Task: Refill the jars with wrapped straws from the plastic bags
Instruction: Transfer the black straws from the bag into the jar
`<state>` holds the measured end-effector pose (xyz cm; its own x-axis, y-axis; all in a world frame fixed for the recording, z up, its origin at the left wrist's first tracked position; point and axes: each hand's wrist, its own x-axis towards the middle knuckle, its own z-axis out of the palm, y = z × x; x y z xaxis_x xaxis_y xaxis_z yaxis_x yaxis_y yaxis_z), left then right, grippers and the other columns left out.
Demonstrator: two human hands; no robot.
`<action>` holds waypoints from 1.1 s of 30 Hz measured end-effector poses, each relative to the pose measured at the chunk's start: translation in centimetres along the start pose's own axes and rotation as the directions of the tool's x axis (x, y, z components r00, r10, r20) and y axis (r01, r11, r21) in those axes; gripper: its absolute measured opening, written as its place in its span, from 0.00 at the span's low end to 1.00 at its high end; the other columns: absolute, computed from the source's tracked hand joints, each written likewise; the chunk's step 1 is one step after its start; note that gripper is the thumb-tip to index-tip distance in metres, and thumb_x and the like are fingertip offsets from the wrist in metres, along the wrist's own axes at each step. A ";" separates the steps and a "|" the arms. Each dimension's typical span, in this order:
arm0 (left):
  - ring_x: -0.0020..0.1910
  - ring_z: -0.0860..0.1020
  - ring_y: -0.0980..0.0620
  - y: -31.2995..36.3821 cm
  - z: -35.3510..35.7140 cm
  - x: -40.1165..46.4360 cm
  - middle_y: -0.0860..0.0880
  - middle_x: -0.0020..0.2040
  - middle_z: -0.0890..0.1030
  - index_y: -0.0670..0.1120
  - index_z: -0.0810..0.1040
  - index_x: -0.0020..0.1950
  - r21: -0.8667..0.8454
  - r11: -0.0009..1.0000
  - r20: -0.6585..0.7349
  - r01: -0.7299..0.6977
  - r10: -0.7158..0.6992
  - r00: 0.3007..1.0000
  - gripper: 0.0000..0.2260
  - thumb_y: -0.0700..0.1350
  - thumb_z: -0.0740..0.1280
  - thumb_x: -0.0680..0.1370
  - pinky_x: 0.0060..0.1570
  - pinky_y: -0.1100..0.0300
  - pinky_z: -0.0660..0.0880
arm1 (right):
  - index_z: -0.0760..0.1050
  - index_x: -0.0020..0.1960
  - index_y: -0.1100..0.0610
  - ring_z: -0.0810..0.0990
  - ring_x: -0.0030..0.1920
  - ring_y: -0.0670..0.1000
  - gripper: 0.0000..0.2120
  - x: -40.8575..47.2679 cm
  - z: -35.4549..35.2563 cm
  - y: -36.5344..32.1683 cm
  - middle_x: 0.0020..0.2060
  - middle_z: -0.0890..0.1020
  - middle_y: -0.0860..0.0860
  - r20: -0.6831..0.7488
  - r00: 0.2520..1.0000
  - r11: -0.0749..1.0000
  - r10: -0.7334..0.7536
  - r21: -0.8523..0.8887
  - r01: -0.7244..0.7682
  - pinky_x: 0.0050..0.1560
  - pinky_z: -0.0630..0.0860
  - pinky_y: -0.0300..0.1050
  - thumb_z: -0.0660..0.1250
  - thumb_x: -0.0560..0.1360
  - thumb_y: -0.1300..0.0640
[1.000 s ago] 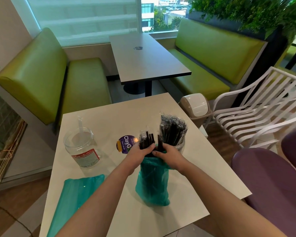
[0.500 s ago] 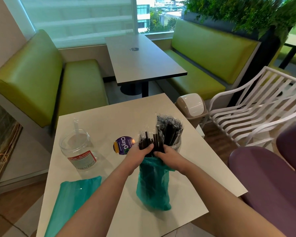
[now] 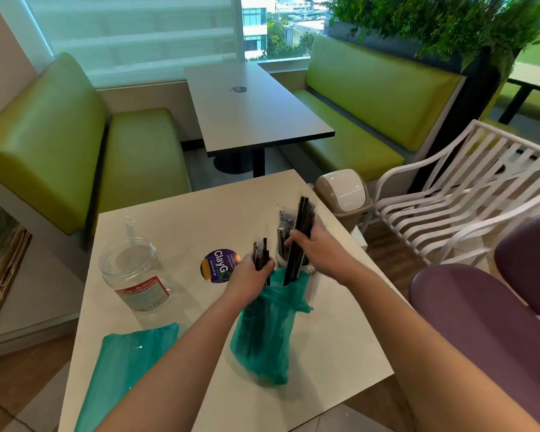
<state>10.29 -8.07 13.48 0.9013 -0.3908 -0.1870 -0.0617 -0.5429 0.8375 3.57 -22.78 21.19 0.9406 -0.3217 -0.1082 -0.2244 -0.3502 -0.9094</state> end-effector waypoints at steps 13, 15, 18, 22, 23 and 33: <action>0.47 0.78 0.47 1.0 2.3 1.7 0.47 0.52 0.81 0.46 0.73 0.60 0.114 0.989 -0.021 0.098 -0.096 0.995 0.20 0.59 0.67 0.77 0.48 0.52 0.76 | 0.62 0.61 0.59 0.82 0.43 0.56 0.14 0.8 -3.2 -3.5 0.46 0.83 0.56 -0.365 0.887 0.954 -0.283 -0.204 0.220 0.45 0.78 0.60 0.59 0.81 0.53; 0.47 0.78 0.47 1.1 2.5 1.8 0.47 0.52 0.82 0.46 0.73 0.60 0.120 0.987 -0.029 0.105 -0.102 0.994 0.20 0.60 0.67 0.77 0.49 0.51 0.76 | 0.61 0.60 0.59 0.83 0.42 0.58 0.14 0.6 -2.9 -2.9 0.46 0.83 0.57 -0.374 0.877 0.942 -0.303 -0.257 0.216 0.42 0.79 0.60 0.59 0.81 0.53; 0.49 0.79 0.45 1.1 2.6 1.9 0.47 0.52 0.82 0.47 0.73 0.59 0.152 0.982 -0.036 0.115 -0.111 0.993 0.20 0.60 0.67 0.77 0.49 0.51 0.76 | 0.60 0.64 0.58 0.83 0.43 0.60 0.16 0.3 -2.4 -2.3 0.48 0.83 0.59 -0.381 0.874 0.933 -0.300 -0.309 0.186 0.41 0.79 0.60 0.60 0.81 0.53; 0.50 0.79 0.45 1.3 2.6 2.0 0.47 0.52 0.81 0.47 0.72 0.60 0.165 0.979 -0.040 0.121 -0.116 0.992 0.19 0.59 0.68 0.77 0.49 0.51 0.76 | 0.60 0.67 0.59 0.82 0.45 0.61 0.19 0.0 -2.3 -2.1 0.49 0.82 0.59 -0.412 0.852 0.920 -0.322 -0.347 0.180 0.42 0.78 0.59 0.60 0.81 0.52; 0.49 0.79 0.45 1.3 2.6 2.1 0.47 0.52 0.81 0.47 0.72 0.60 0.168 0.978 -0.039 0.121 -0.116 0.992 0.19 0.58 0.67 0.77 0.49 0.51 0.76 | 0.60 0.68 0.59 0.82 0.46 0.61 0.21 0.0 -2.3 -2.0 0.49 0.82 0.59 -0.417 0.851 0.915 -0.321 -0.368 0.165 0.43 0.78 0.58 0.60 0.80 0.52; 0.50 0.80 0.46 1.1 2.6 2.1 0.48 0.53 0.81 0.47 0.72 0.61 0.176 0.978 -0.024 0.109 -0.107 0.994 0.20 0.59 0.67 0.77 0.49 0.50 0.77 | 0.73 0.62 0.59 0.72 0.60 0.56 0.19 2.4 -1.8 2.1 0.58 0.73 0.54 -0.330 0.918 0.852 -0.220 -0.524 0.016 0.59 0.72 0.50 0.69 0.75 0.51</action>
<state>11.05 -11.43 12.68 0.9128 -0.3125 -0.2628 -0.0372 -0.7046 0.7086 4.88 -25.81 19.74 0.8288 -0.5085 0.2333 -0.3096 -0.7642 -0.5659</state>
